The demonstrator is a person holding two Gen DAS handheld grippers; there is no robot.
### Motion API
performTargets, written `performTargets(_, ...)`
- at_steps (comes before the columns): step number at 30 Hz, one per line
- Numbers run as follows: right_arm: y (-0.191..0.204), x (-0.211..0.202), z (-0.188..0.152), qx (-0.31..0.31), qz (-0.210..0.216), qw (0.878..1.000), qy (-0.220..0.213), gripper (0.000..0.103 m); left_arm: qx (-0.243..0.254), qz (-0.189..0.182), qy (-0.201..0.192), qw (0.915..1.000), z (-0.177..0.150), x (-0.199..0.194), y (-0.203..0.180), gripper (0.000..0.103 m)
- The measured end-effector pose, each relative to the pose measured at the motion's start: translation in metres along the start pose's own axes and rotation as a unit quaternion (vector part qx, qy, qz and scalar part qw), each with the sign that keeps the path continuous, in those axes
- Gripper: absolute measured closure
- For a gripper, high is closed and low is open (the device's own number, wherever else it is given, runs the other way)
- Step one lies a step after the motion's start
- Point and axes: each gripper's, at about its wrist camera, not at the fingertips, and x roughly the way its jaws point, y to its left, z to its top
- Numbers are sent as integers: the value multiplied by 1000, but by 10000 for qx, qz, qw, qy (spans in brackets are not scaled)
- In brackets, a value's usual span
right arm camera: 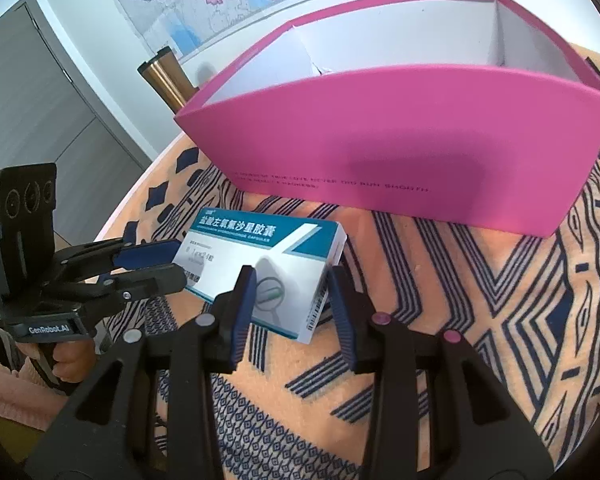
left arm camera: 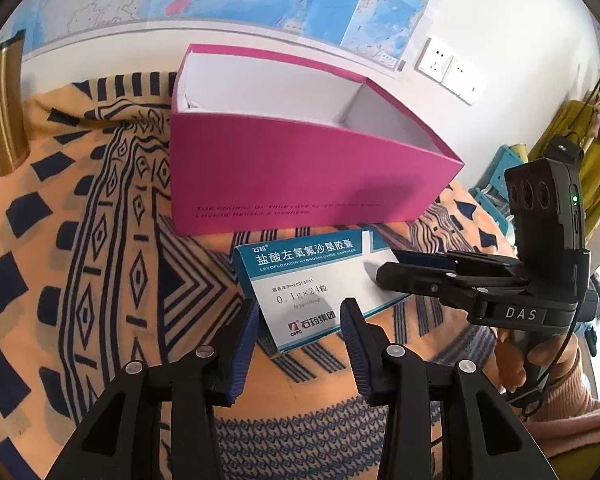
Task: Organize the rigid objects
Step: 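Lift the medicine box with the right gripper and carry it to the box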
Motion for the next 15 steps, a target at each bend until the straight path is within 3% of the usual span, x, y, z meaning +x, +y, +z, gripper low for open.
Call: performTargets(15, 1, -14, 2, -39, -73, 9998, -181, 63, 223, 28, -158, 9996, 8, -7, -11, 59)
